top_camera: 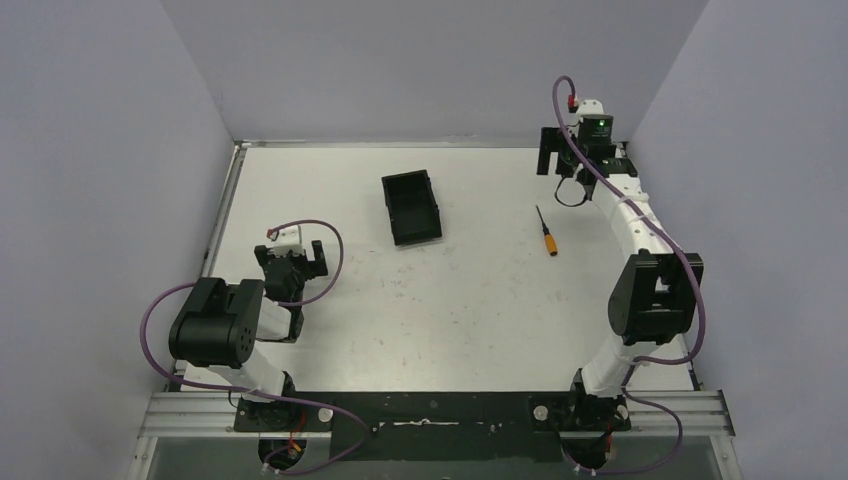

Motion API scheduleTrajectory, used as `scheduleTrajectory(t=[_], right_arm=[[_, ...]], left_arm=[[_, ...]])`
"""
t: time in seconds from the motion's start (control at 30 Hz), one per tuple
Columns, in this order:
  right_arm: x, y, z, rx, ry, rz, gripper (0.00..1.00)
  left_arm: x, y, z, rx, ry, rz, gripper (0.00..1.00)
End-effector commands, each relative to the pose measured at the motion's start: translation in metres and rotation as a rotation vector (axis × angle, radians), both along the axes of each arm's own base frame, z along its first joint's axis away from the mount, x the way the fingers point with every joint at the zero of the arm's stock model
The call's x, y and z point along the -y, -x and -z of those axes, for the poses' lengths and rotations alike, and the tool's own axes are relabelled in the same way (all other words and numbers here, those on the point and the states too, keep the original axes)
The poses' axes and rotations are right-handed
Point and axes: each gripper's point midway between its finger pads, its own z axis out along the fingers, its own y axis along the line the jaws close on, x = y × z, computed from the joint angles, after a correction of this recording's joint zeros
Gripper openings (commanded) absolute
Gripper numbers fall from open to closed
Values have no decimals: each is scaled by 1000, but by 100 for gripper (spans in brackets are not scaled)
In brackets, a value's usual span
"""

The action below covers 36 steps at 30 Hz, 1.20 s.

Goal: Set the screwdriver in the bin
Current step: Pick up the screwdriver from the center of the board.

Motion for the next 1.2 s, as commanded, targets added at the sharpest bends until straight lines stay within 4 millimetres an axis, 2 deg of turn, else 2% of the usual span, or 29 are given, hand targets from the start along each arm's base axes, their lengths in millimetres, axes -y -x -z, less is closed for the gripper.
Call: scheduleTrajectory(t=[0.0,0.3,0.53,0.63,0.83,1.03,1.17], right_arm=[[1,0,24,-47,-10,2,99],[7,18,112,-243,-4,19,98],[11,38,160,-361,-6,47,93],[12,45,173,-399,-6,54,86],[11,54,187,-458,-4,54,68],[11,62,196,-499,-3,53,63],[11,67,203,-523,-5,51,49]], left_arm=[[3,-12,-21,77,1,13,97],[3,-12,-21,78,1,13,97],[3,-12,-21,76,2,13,97],[3,-12,-21,78,1,13,97],[3,-12,-21,77,1,13,97],[3,-12,-21,77,1,13,97],[3,-12,-21,78,1,13,97]])
